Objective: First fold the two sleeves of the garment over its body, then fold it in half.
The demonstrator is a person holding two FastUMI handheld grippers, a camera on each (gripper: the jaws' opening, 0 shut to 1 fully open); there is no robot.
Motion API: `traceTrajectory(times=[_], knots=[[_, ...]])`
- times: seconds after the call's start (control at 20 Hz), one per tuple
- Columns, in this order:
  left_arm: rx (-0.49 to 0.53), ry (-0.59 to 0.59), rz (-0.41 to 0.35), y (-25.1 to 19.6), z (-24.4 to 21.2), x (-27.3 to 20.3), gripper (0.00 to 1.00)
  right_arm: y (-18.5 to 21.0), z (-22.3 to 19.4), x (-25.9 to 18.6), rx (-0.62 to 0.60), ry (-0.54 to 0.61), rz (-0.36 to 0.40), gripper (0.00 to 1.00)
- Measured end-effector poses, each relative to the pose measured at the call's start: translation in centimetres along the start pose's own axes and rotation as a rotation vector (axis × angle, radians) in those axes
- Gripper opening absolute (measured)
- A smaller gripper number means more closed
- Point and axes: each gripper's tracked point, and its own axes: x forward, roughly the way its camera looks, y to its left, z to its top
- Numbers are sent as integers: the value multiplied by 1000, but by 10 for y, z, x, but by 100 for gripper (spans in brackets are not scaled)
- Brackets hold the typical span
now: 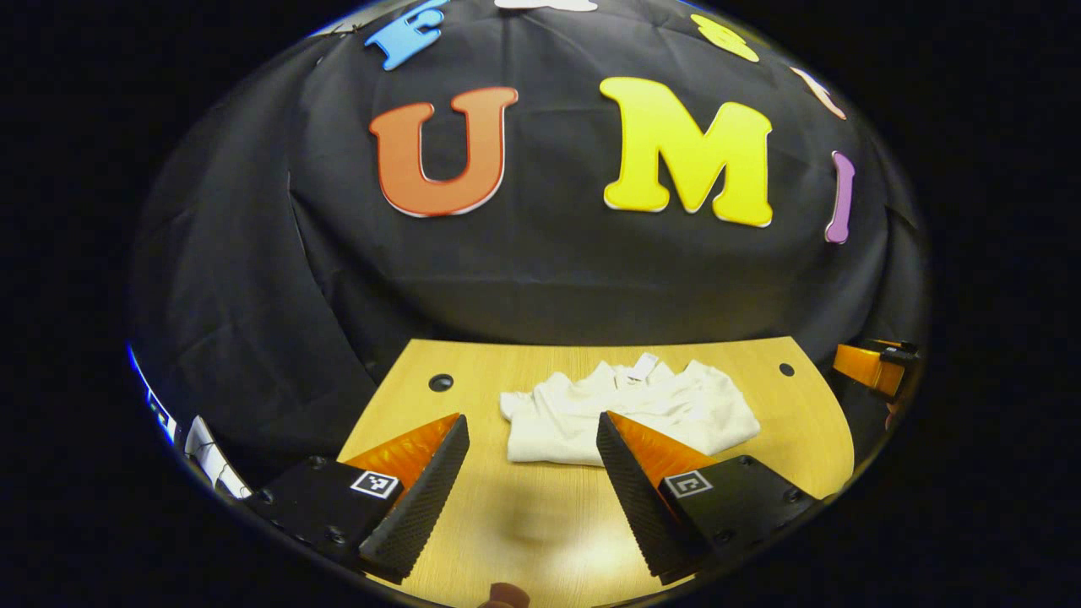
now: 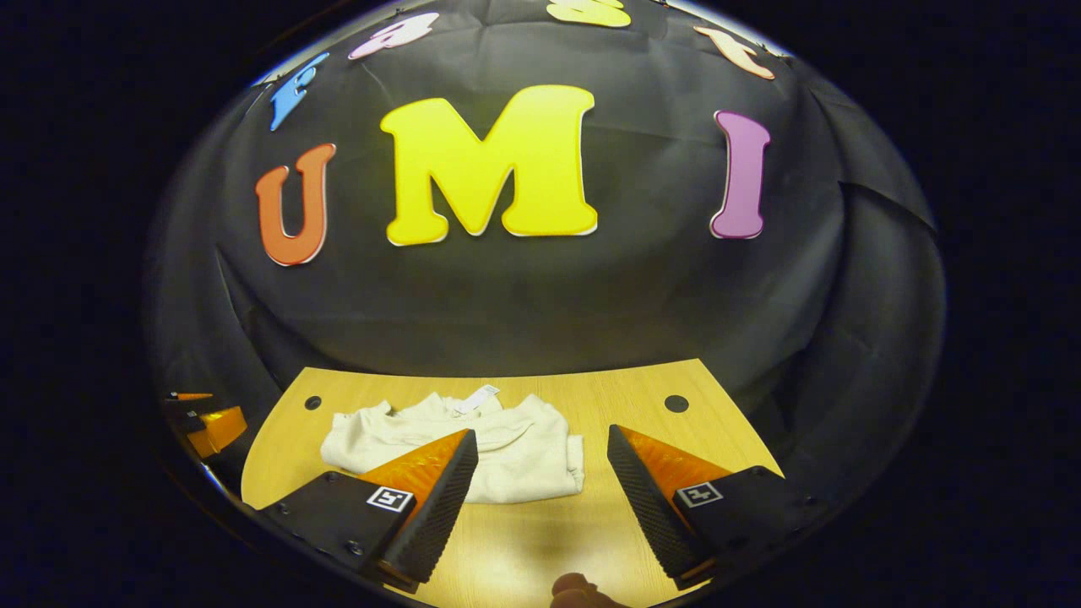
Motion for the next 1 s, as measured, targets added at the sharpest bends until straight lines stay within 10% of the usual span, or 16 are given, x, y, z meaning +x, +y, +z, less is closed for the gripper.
traceTrajectory(times=[0.6, 1.0], knots=[[-110, -267, 21, 16, 29, -155, 98, 7, 53, -198, -124, -470, -34, 93], [-65, -378, -72, -20, 49, -165, 98, -4, 24, -192, -67, -414, -46, 94]])
